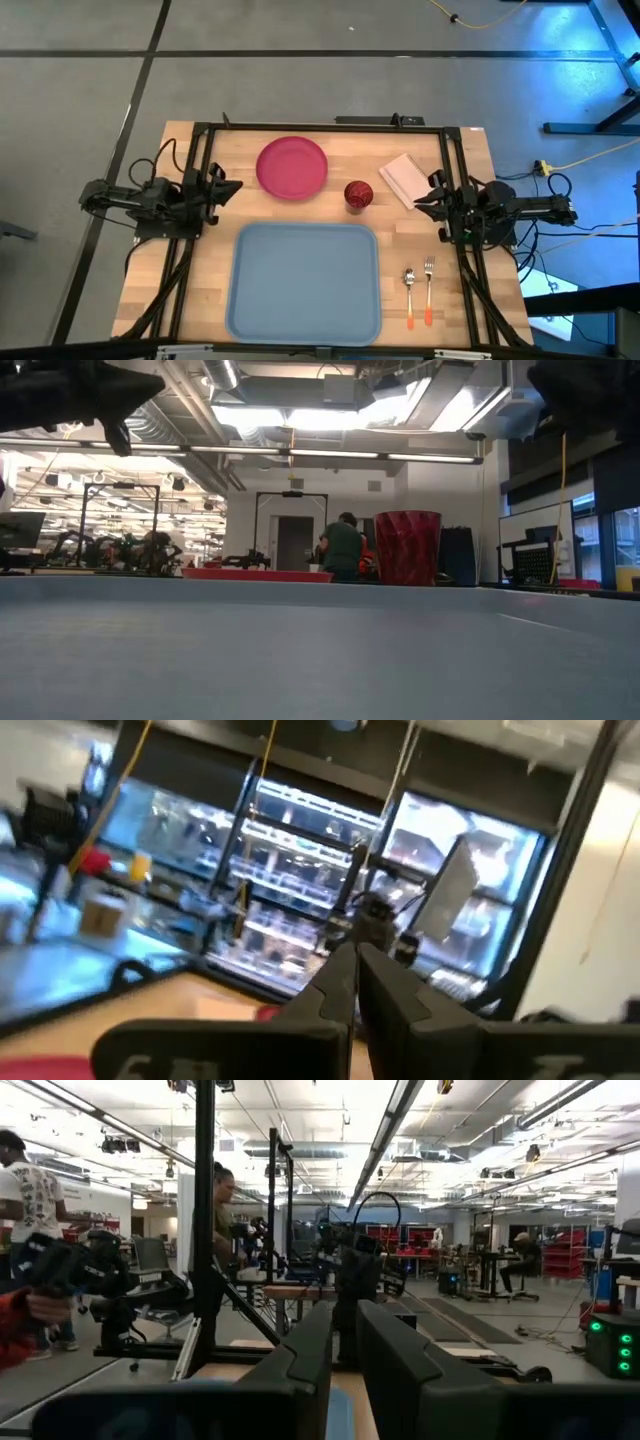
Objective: Pick and place plate/cup/fork/spoon on tray
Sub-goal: Put the pink plate on the blue tray
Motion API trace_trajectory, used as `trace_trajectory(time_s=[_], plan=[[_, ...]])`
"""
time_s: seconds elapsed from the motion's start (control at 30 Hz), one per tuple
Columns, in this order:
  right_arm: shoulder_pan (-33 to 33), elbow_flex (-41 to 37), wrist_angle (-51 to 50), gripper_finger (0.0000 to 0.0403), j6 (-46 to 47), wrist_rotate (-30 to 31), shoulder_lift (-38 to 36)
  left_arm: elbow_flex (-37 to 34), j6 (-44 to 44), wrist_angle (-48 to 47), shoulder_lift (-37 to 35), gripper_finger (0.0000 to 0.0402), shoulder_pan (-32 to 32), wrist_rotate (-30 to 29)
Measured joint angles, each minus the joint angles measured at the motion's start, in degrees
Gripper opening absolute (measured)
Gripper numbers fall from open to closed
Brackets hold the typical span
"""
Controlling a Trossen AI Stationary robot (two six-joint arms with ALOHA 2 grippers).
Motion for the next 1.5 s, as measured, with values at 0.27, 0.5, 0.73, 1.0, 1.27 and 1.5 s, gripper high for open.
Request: trace_trajectory(time_s=[0.27, 0.5, 0.73, 1.0, 1.27, 1.5], plan=[[0.00, 0.00, -1.34, 0.0057, -2.65, 2.97, 0.00, 0.61, -2.81, 10.56, 9.59, 0.0008, -0.05, 1.76], [0.00, 0.00, -1.32, 0.0057, -5.66, 10.08, 0.00, 7.46, -17.46, -7.25, 25.81, 0.0002, 0.19, -6.55], [0.00, 0.00, -1.25, 0.0057, -5.66, 12.45, 0.00, 18.16, -13.95, -18.03, 36.63, 0.0001, 4.91, -5.30], [0.00, 0.00, -1.01, 0.0057, -5.47, 12.45, 0.00, 30.75, -14.60, -38.41, 50.99, 0.0003, 14.55, -5.81], [0.00, 0.00, -1.90, 0.0057, -2.73, 12.45, 0.00, 35.99, -0.95, -39.85, 61.75, 0.0001, 22.15, -2.65], [0.00, 0.00, -5.24, 0.0057, 1.04, 12.45, 0.00, 36.00, 5.08, -39.76, 67.80, 0.0001, 23.73, -6.90]])
